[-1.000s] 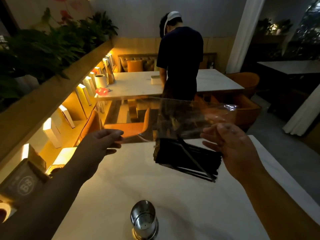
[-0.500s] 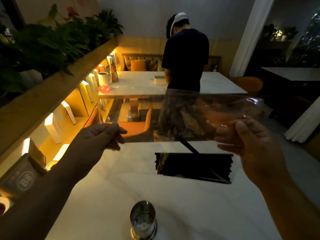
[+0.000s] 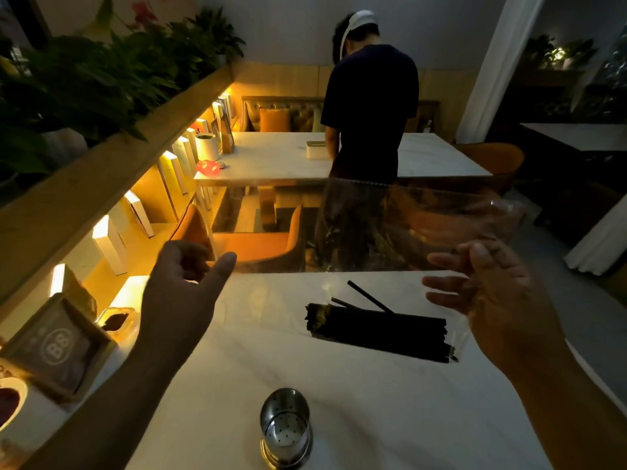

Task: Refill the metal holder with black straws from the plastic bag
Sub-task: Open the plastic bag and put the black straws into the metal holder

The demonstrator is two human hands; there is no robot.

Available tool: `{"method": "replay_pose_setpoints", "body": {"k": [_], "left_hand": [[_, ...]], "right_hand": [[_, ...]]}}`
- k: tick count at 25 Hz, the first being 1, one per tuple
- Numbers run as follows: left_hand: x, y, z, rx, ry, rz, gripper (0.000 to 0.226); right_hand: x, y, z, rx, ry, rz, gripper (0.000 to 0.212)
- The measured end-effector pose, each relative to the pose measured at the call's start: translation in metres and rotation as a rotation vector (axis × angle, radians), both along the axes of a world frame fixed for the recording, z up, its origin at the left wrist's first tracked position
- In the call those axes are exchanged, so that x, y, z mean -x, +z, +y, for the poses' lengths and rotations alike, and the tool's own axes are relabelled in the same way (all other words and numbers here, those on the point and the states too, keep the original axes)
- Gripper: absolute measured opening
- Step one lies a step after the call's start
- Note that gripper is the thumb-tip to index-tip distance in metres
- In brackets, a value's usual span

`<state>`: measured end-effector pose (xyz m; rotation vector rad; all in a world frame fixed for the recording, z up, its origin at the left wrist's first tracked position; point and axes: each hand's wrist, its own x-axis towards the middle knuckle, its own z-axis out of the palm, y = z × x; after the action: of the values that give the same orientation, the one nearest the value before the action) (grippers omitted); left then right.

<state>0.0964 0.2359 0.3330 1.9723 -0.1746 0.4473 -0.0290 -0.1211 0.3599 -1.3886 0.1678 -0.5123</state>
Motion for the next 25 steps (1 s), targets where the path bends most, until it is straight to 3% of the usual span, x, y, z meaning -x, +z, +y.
{"method": "replay_pose_setpoints", "body": {"k": [5, 9, 11, 16, 18, 21, 25], "left_hand": [[0.007, -0.016, -0.017, 0.084, -0.439, 0.381, 0.064], [0.01, -0.02, -0.031, -0.076, -0.337, 0.174, 0.027], [0.012, -0.02, -0.031, -0.091, -0.288, 0.116, 0.026], [0.004, -0.013, -0.04, 0.053, -0.266, 0.297, 0.086], [-0.005, -0.008, -0.038, 0.155, -0.282, 0.366, 0.098], [-0.012, -0.002, -0.036, 0.203, -0.382, 0.416, 0.088], [-0.003, -0.008, -0.033, 0.11, -0.31, 0.261, 0.048]], "right_hand": [[0.003, -0.008, 0.001, -0.004, 0.02, 0.027, 0.027], [0.002, -0.003, -0.003, -0.027, -0.022, 0.021, 0.027], [0.004, -0.001, -0.005, -0.044, -0.038, 0.019, 0.029], [0.008, 0.003, -0.008, -0.043, -0.022, 0.023, 0.028], [0.01, 0.006, -0.012, -0.034, -0.021, 0.021, 0.028], [0.012, 0.006, -0.016, -0.037, -0.019, 0.032, 0.028], [0.02, -0.001, -0.021, -0.095, -0.047, 0.028, 0.028]]}}
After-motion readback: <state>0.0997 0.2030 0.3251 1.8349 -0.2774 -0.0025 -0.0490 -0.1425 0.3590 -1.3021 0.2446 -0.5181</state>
